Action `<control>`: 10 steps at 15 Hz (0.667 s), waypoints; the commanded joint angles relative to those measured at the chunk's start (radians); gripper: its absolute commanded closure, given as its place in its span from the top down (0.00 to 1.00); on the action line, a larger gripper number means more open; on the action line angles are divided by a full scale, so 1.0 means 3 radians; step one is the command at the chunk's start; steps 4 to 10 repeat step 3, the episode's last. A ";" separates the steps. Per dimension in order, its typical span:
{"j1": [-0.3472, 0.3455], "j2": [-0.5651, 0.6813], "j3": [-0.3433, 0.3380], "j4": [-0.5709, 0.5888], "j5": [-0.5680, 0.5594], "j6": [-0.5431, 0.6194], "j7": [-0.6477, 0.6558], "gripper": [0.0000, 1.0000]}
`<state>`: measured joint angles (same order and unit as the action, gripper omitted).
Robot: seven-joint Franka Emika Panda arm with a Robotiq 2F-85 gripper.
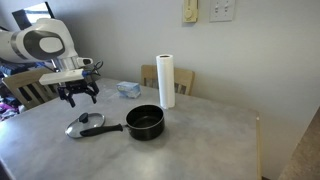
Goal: Take the lid off the pot and put it on the table
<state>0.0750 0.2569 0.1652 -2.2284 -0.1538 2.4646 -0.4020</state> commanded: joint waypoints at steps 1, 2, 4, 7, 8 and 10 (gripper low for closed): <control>0.0018 -0.0079 -0.0020 0.0006 -0.0008 -0.0090 -0.0006 1.00; 0.0021 -0.0138 -0.0025 0.0004 -0.0013 -0.0140 -0.0006 1.00; 0.0022 -0.0163 -0.0026 0.0002 -0.0015 -0.0153 -0.0006 1.00; 0.0022 -0.0163 -0.0026 0.0002 -0.0015 -0.0153 -0.0006 1.00; 0.0022 -0.0163 -0.0026 0.0002 -0.0015 -0.0153 -0.0006 1.00; 0.0022 -0.0163 -0.0026 0.0002 -0.0015 -0.0153 -0.0006 1.00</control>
